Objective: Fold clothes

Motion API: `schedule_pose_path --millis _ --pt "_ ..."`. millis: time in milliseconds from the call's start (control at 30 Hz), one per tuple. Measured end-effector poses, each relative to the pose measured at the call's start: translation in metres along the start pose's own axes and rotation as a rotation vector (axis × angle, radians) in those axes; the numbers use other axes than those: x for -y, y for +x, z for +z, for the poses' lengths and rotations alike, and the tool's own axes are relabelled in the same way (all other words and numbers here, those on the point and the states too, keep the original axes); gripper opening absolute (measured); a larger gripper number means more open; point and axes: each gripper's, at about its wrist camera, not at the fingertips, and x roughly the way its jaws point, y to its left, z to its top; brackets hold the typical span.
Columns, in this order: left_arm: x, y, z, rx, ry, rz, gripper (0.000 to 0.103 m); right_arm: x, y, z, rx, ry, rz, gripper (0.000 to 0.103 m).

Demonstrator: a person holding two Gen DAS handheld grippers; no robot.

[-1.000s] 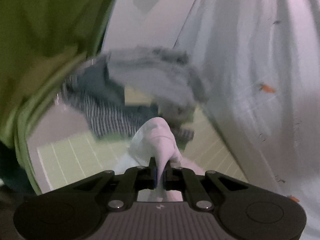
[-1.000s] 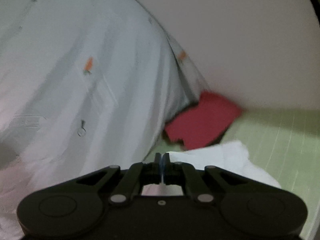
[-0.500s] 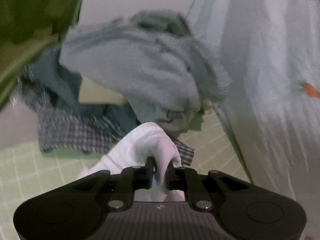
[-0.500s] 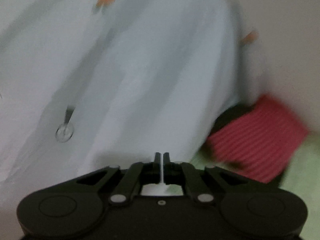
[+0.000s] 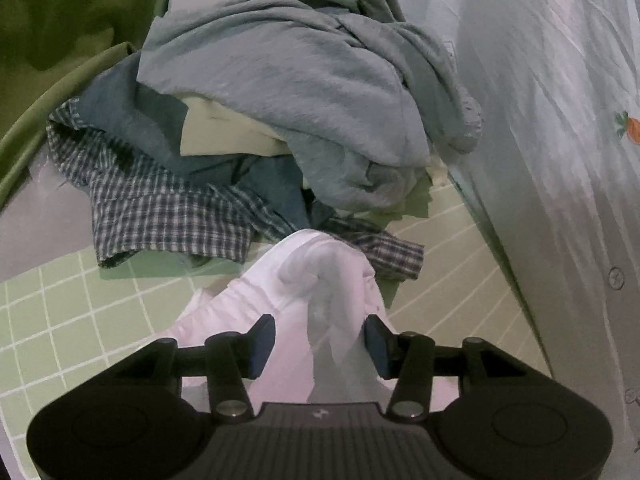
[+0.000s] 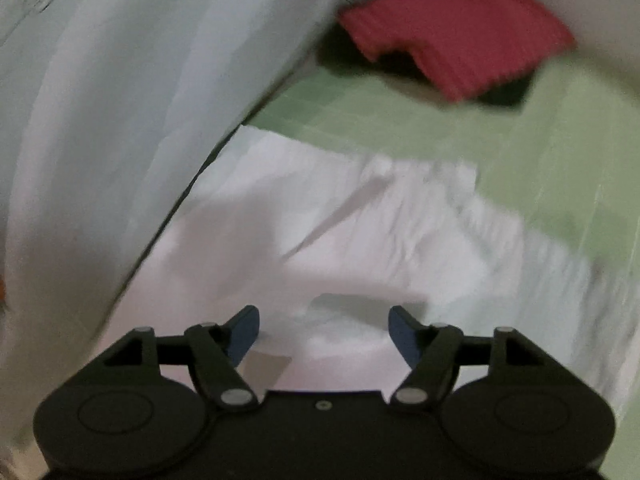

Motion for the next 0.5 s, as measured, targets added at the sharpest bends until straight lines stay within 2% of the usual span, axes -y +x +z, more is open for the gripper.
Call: schedule_pose_path --millis 100,167,300,333,367,400,433,467,500 --pt "0.006 -0.003 0.001 0.010 0.012 -0.009 0.051 -0.006 0.005 -0.007 -0.036 0.122 0.067 0.076" --pt "0.009 -0.004 0.001 0.011 0.015 -0.013 0.051 -0.015 0.011 -0.010 -0.069 0.114 0.114 0.078" --pt "0.010 0.000 0.004 -0.002 0.000 -0.023 0.048 -0.025 0.020 -0.008 -0.045 0.105 0.092 0.079" --pt "0.009 0.003 0.005 -0.011 -0.010 -0.028 0.037 -0.024 0.021 -0.006 -0.026 0.113 0.083 0.075" --pt "0.008 0.005 0.006 -0.020 -0.020 -0.033 0.020 -0.022 0.023 -0.004 -0.008 0.130 0.061 0.070" --pt "0.007 0.007 0.007 -0.028 -0.031 -0.038 0.012 -0.020 0.024 -0.002 0.010 0.146 0.038 0.046" --pt "0.007 0.010 0.008 -0.034 -0.043 -0.047 0.005 -0.018 0.025 0.002 0.023 0.161 0.019 0.016" --pt "0.007 0.012 0.008 -0.032 -0.048 -0.052 0.003 -0.016 0.022 0.006 0.042 0.168 -0.012 0.006" --pt "0.008 0.012 0.008 -0.026 -0.044 -0.049 0.003 -0.015 0.019 0.010 0.062 0.175 -0.042 0.004"
